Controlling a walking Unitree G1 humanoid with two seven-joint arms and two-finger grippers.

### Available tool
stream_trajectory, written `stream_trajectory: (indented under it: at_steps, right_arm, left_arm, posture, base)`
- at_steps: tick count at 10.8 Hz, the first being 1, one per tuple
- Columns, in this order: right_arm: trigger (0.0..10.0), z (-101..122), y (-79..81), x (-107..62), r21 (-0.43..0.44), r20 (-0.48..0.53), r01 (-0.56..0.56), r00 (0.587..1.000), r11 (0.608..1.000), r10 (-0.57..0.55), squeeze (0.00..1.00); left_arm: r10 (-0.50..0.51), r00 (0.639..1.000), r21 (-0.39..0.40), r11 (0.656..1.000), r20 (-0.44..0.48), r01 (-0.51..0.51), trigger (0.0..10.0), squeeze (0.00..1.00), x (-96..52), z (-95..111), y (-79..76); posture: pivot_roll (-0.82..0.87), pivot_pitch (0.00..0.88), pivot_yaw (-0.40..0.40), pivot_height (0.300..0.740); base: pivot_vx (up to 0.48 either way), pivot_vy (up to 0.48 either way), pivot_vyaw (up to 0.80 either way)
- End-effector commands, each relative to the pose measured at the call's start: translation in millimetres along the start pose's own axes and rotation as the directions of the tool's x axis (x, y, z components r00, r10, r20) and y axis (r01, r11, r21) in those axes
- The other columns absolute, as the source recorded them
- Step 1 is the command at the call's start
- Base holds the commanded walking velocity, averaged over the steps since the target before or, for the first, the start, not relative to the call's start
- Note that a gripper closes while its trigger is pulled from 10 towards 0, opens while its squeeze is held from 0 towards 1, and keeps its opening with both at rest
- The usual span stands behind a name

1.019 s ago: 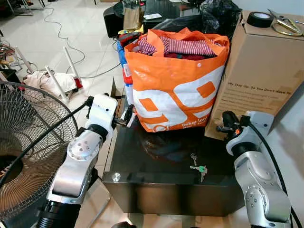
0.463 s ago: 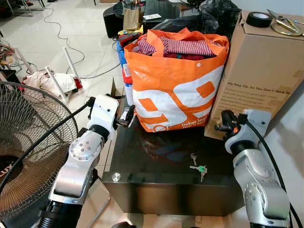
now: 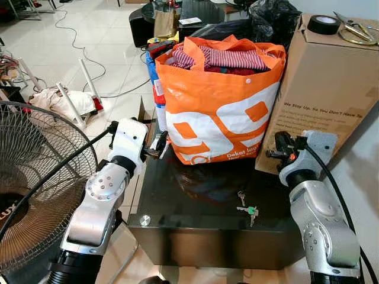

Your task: Hang keys on a hook

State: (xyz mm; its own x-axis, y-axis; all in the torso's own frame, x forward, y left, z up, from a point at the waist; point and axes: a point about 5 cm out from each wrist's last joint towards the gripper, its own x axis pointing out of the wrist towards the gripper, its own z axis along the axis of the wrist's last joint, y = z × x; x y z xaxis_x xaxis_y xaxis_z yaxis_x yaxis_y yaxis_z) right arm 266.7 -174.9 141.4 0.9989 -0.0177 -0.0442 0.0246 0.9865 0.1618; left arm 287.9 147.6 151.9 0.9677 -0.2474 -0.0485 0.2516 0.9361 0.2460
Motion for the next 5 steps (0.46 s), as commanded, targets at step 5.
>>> stream_trajectory:
  at_steps: [5]
  right_arm:
    - [10.0, -0.6, 0.0, 1.9, -0.01, -0.019, 0.002, 1.0, 1.0, -0.003, 0.0]
  left_arm:
    - [0.019, 1.0, 0.004, 1.0, -0.014, -0.019, 10.0, 0.0, 1.8, -2.0, 2.8]
  posture:
    - [-0.05, 0.0, 0.058, 0.74]
  base:
    - [-0.097, 0.0, 0.0]
